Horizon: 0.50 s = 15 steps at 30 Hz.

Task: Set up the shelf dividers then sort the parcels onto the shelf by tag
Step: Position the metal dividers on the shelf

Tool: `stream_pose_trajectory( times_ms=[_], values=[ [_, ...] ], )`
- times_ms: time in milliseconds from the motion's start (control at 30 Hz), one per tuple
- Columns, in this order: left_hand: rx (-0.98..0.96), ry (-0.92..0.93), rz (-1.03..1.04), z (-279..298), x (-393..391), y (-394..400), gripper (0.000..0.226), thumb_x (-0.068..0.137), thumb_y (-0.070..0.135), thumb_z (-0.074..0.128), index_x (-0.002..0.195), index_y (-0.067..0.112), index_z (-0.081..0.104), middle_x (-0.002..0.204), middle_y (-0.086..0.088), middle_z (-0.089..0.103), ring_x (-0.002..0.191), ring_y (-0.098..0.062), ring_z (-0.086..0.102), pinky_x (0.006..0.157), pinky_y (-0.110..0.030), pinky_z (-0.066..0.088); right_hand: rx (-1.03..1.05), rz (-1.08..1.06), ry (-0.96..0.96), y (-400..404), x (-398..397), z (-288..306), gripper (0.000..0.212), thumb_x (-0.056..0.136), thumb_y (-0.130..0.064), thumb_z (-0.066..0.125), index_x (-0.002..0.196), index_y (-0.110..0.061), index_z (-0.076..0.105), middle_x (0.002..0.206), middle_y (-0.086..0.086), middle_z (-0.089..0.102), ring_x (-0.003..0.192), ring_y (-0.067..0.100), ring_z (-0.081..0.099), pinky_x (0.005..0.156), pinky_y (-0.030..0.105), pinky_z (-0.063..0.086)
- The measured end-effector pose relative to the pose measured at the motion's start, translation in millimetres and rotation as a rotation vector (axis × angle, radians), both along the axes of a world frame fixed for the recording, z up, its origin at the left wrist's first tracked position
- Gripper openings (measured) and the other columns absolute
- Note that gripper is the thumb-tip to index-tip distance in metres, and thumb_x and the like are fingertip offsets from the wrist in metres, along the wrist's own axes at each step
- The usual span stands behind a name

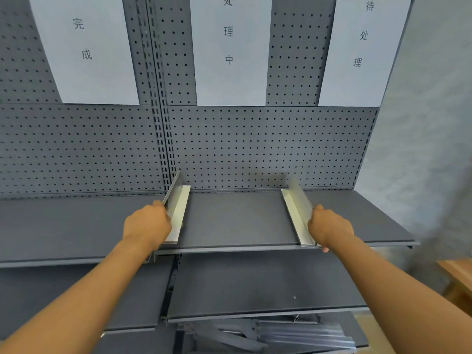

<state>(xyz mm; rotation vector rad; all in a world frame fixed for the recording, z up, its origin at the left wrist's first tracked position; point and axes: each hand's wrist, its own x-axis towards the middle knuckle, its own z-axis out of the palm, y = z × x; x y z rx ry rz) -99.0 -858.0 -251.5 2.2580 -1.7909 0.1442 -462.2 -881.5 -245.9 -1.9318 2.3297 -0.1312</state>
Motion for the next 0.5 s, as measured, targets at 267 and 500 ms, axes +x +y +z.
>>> stream_pose_trajectory(
  times_ms=[267, 500],
  values=[
    [-0.022, 0.008, 0.041, -13, -21, -8, 0.014, 0.1, 0.013, 0.037, 0.101, 0.004, 0.048, 0.073, -0.007, 0.053, 0.065, -0.032, 0.059, 0.057, -0.034, 0.041, -0.005, 0.095, 0.086, -24, -6, -13, 0.029, 0.098, -0.005, 0.037, 0.127, -0.005, 0.042, 0.111, 0.014, 0.065, 0.079, 0.03, 0.061, 0.067, 0.035, 0.045],
    [-0.022, -0.029, 0.065, -17, -45, -8, 0.017, 0.1, 0.013, 0.04, 0.109, 0.003, 0.05, 0.085, -0.012, 0.065, 0.065, -0.03, 0.055, 0.054, -0.033, 0.038, 0.024, 0.106, 0.029, -32, -20, -26, 0.032, 0.097, -0.004, 0.037, 0.129, -0.006, 0.038, 0.112, 0.014, 0.065, 0.08, 0.032, 0.064, 0.065, 0.035, 0.045]
  ],
)
